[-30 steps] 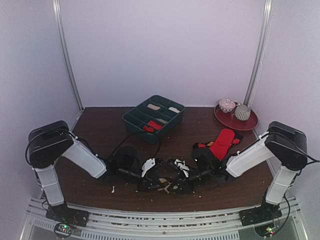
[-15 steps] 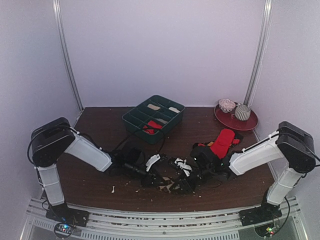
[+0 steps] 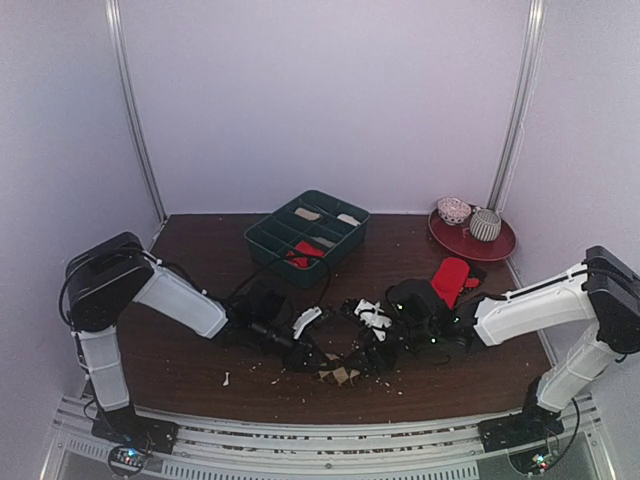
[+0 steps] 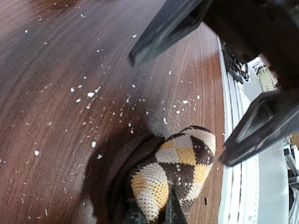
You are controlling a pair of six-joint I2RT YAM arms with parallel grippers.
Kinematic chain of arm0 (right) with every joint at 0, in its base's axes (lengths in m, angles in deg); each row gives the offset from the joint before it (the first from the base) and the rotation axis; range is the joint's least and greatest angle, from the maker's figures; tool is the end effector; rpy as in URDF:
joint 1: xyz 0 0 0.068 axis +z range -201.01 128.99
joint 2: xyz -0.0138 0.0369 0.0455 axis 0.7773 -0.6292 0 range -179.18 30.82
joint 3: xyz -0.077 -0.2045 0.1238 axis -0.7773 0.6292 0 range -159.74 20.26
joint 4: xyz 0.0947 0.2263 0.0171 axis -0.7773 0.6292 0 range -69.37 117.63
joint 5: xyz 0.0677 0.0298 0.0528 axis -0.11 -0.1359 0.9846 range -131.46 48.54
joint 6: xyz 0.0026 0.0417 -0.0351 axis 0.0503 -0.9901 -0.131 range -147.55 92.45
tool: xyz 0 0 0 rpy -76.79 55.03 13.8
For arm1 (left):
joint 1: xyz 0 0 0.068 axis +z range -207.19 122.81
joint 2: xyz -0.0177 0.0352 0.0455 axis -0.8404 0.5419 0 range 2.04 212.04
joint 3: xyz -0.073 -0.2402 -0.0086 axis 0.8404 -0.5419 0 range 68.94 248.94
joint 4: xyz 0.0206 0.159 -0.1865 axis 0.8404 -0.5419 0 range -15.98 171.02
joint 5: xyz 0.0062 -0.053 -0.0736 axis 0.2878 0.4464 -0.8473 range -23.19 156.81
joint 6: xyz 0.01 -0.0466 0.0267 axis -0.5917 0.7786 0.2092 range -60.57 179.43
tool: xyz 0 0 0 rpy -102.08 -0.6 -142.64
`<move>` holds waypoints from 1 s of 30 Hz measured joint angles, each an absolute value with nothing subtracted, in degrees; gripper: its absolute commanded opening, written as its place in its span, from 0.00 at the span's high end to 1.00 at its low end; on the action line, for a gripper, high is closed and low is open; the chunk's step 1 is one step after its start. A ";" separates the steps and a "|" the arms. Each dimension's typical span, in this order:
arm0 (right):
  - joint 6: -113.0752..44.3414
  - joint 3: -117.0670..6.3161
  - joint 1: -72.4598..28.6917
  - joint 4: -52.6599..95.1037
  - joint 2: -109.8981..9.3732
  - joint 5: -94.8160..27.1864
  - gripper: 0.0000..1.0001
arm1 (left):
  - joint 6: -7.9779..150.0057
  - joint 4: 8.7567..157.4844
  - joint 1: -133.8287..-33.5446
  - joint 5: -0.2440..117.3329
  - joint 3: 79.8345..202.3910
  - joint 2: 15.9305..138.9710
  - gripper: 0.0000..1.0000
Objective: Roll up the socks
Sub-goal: Roll the sock at the center of the board.
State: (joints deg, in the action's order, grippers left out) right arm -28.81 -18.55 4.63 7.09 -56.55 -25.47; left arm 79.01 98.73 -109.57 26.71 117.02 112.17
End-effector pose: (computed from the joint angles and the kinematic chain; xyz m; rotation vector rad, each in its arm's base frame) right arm 0.1578 0.2487 0.1606 -1.1916 1.9546 0.8479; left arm 0.1865 -0.2806 0.0954 1.0941 2.3315 -1.3812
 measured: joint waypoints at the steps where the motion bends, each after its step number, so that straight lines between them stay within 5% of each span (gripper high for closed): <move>1: -28.79 -18.83 4.60 7.26 -57.30 -24.99 0.19 | 79.03 98.60 -109.50 26.62 117.11 112.19 1.00; 15: -30.84 -22.79 1.26 6.71 -67.48 -12.57 0.15 | 78.94 96.09 -109.09 26.29 118.15 112.35 1.00; 23: -33.77 -23.07 0.54 1.86 -70.59 -6.58 0.35 | 79.51 94.82 -108.56 26.27 118.20 112.24 1.00; 30: -38.14 -20.10 0.84 -3.12 -70.67 -4.22 0.38 | 79.09 94.40 -108.63 26.40 118.46 112.19 1.00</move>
